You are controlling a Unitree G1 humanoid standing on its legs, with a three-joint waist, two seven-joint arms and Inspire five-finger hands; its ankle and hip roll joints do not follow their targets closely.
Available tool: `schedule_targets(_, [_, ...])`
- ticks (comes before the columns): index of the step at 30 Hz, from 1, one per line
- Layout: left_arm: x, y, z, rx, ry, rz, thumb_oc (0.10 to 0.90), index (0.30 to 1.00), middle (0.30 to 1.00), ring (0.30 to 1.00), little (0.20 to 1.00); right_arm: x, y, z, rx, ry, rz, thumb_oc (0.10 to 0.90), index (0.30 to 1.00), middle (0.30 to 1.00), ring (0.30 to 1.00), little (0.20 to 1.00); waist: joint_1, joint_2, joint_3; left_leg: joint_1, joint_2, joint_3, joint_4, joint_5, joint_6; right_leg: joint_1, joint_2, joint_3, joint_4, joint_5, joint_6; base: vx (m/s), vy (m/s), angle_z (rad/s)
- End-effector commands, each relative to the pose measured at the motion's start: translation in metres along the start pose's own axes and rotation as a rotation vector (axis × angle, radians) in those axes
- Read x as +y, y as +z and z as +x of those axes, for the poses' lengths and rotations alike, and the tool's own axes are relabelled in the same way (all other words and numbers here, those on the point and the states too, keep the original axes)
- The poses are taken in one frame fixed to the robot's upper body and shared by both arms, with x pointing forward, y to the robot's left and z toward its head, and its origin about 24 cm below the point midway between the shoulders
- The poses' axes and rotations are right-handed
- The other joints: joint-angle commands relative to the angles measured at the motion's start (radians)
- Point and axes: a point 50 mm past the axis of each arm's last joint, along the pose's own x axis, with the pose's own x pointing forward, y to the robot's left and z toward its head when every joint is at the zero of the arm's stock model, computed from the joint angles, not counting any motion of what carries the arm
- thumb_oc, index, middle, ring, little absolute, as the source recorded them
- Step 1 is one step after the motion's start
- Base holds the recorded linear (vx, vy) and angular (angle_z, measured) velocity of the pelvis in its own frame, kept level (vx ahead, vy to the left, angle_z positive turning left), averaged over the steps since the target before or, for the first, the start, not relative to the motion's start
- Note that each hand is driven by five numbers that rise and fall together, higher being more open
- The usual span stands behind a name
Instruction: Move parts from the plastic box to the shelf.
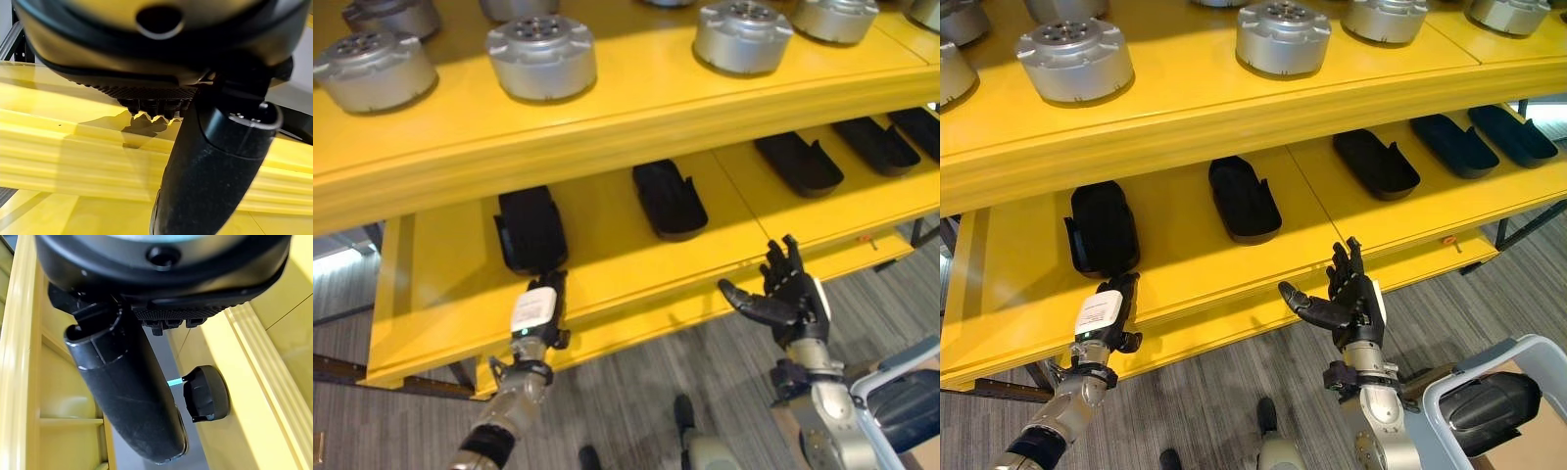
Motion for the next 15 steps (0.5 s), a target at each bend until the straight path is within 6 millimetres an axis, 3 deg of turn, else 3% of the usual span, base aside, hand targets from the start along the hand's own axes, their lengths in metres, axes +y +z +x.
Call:
schedule_targets(1, [0.029, -0.007, 0.027, 0.034, 0.060, -0.011, 0.900, 1.000, 1.000, 1.000, 1.000, 0.012, 0.052, 0.012, -0.310, 0.056, 0.041, 0.900, 1.000, 1.000, 1.000, 1.000, -0.019, -0.017, 0.032, 0.028, 0.070, 0.001, 0.001, 0.016, -0.044, 0.073, -0.061, -0.041, 0.009, -0.078, 0.093, 0.00, 0.000, 0.00])
schedule_targets(4, [0.025, -0.002, 0.021, 0.004, 0.046, -0.043, 0.900, 1.000, 1.000, 1.000, 1.000, 0.012, 0.053, 0.012, -0.312, 0.055, 0.036, 0.900, 1.000, 1.000, 1.000, 1.000, -0.014, -0.017, 0.034, 0.030, 0.069, -0.002, 0.002, 0.014, -0.043, 0.077, -0.062, -0.041, 0.009, -0.080, 0.093, 0.00, 0.000, 0.00])
schedule_targets(10, [0.032, 0.023, -0.007, -0.182, -0.013, -0.320, 0.900, 1.000, 1.000, 1.000, 1.000, 0.006, 0.055, 0.015, -0.319, 0.044, 0.027, 0.900, 1.000, 1.000, 1.000, 1.000, 0.012, -0.014, 0.038, 0.034, 0.065, -0.015, 0.003, 0.011, -0.038, 0.095, -0.067, -0.055, 0.009, -0.083, 0.091, 0.00, 0.000, 0.00])
schedule_targets(12, [0.034, 0.028, -0.023, -0.242, -0.100, -0.526, 0.900, 1.000, 1.000, 1.000, 1.000, 0.003, 0.057, 0.017, -0.316, 0.049, 0.026, 0.900, 1.000, 1.000, 1.000, 1.000, 0.023, -0.010, 0.038, 0.036, 0.062, -0.020, 0.003, 0.009, -0.035, 0.099, -0.070, -0.057, 0.009, -0.082, 0.090, 0.00, 0.000, 0.00])
schedule_targets(13, [0.031, 0.021, -0.036, -0.196, -0.144, -0.723, 0.900, 1.000, 1.000, 1.000, 1.000, 0.004, 0.053, 0.017, -0.296, 0.067, 0.032, 0.900, 1.000, 1.000, 1.000, 1.000, 0.030, -0.009, 0.036, 0.037, 0.060, -0.024, 0.004, 0.008, -0.033, 0.103, -0.073, -0.060, 0.009, -0.081, 0.089, 0.00, 0.000, 0.00])
schedule_targets(14, [0.031, 0.021, -0.037, -0.195, -0.146, -0.727, 0.900, 1.000, 1.000, 1.000, 1.000, 0.004, 0.053, 0.017, -0.295, 0.068, 0.032, 0.900, 1.000, 1.000, 1.000, 1.000, 0.028, -0.010, 0.035, 0.037, 0.061, -0.024, 0.004, 0.008, -0.033, 0.103, -0.073, -0.060, 0.009, -0.081, 0.089, 0.00, 0.031, 0.07])
schedule_targets(15, [0.025, 0.017, -0.049, -0.166, -0.206, -0.917, 0.900, 1.000, 1.000, 1.000, 1.000, 0.005, 0.052, 0.017, -0.283, 0.093, 0.028, 0.900, 1.000, 1.000, 1.000, 1.000, 0.038, -0.009, 0.033, 0.038, 0.057, -0.028, 0.005, 0.007, -0.030, 0.108, -0.075, -0.063, 0.010, -0.081, 0.089, 0.00, 0.023, 0.15])
